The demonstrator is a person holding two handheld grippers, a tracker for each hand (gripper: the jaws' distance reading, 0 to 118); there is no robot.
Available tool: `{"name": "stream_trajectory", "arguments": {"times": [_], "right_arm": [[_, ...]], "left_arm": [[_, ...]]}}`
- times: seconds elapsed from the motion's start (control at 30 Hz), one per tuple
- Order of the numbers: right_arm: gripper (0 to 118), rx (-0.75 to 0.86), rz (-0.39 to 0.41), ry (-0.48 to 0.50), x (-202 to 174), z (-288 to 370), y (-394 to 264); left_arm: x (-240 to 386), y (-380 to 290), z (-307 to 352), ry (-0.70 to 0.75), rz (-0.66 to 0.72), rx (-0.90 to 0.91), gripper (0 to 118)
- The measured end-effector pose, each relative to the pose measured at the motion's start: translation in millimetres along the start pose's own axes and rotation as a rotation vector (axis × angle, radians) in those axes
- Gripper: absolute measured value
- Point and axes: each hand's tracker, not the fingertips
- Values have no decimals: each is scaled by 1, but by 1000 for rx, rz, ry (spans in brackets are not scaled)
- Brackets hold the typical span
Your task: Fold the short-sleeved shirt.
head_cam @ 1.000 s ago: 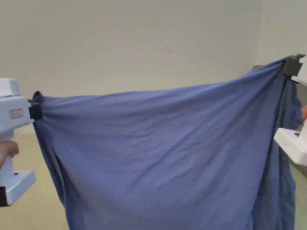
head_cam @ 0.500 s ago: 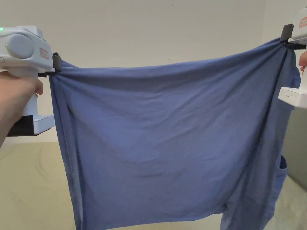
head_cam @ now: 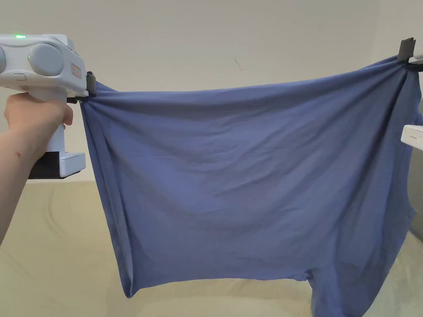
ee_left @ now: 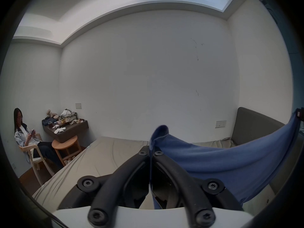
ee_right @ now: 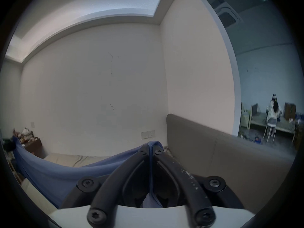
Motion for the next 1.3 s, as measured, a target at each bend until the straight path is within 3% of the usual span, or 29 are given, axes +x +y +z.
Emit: {"name": "stream_trajectory", "arguments": {"times": [0.07, 0.1, 0.13, 0.17, 0.2, 0.3, 0.33, 0.4, 0.5, 0.6, 0.87, 0.97, 1.0, 1.13, 1.23, 1.3], "right_arm": [[2, -49, -64, 33, 3, -4, -11], [2, -50, -52, 47, 2, -4, -19], [2, -58, -37, 89, 4, -3, -30], [2, -71, 39, 124, 6, -1, -40], [2, -92, 74, 91, 8, 3, -54], [2, -164, -7, 272, 29, 31, -109], [2, -223, 20, 243, 31, 46, -130], [2, -276, 18, 280, 39, 74, -173], [2, -373, -48, 313, 56, 129, -239], [2, -430, -103, 295, 78, 188, -299], [2, -748, -77, 287, 122, 315, -420], [2, -804, -43, 262, 133, 337, -448], [2, -819, -65, 257, 136, 343, -458], [2, -915, 47, 282, 135, 349, -487], [2, -931, 17, 262, 135, 346, -497], [2, -959, -5, 256, 143, 334, -514]], "left_arm": [[-1, -11, -4, -13, -1, -12, 0], [-3, -19, -5, -18, -5, -21, 0], [-6, -29, -4, -47, -14, -33, 0], [-8, -39, -2, -77, -21, -33, 0], [-12, -53, 2, -123, -47, -42, 0], [-22, -103, 18, -161, -122, -112, 0], [-28, -125, 28, -188, -127, -105, 0], [-32, -164, 44, -175, -169, -152, 0], [-46, -233, 85, -212, -73, -190, 0], [-61, -291, 132, -249, -13, -259, 0], [-97, -422, 231, -283, -51, -402, 0], [-107, -454, 261, -289, 53, -473, 0], [-111, -465, 270, -291, 64, -518, 0], [-124, -502, 283, -263, 74, -668, 0], [-131, -520, 286, -256, 131, -712, 0], [-130, -530, 284, -242, 59, -751, 0]]}}
